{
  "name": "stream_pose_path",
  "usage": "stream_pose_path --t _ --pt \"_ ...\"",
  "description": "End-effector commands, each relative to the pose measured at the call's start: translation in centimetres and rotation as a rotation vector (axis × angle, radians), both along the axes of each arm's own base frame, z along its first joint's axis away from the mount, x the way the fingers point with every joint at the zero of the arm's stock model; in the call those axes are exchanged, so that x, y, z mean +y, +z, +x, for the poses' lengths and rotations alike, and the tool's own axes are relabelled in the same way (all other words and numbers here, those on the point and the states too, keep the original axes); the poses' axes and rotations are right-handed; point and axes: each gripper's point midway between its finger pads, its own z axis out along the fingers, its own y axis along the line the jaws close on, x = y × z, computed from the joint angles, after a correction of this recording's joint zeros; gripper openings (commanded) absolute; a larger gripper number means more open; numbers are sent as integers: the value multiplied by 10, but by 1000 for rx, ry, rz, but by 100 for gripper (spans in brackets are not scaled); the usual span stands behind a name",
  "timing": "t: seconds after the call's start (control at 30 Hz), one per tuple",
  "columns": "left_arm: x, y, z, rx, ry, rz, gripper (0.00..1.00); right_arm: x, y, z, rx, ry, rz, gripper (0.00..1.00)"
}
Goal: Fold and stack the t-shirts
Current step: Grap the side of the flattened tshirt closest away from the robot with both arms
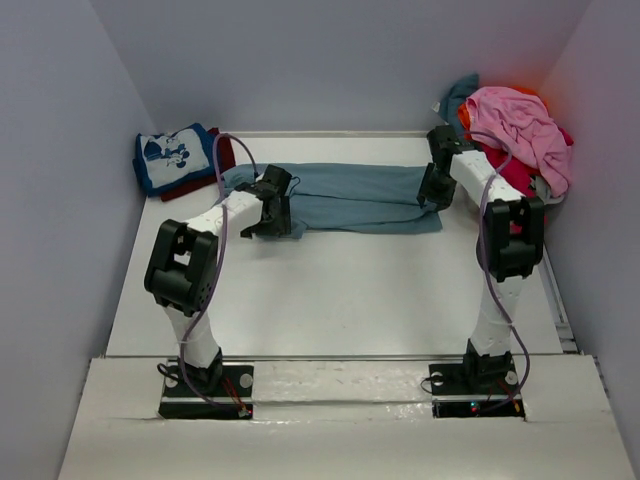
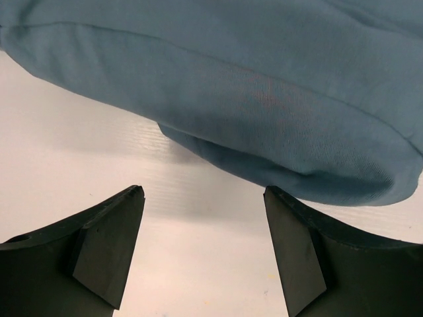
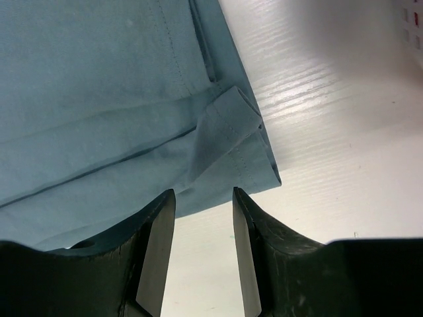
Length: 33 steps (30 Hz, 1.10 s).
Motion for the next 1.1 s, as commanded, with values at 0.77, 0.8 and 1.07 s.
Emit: stream_pose_path --t 0.77,0.8,1.07 --pt "-40 -3 3 -24 -167 14 83 -3 23 -6 -49 -9 -5 46" --pt "-37 -2 6 -28 -160 36 83 -3 22 -6 -46 -9 -5 46" --pt "-48 4 40 -66 -168 67 82 -2 25 -6 -48 -5 -2 46"
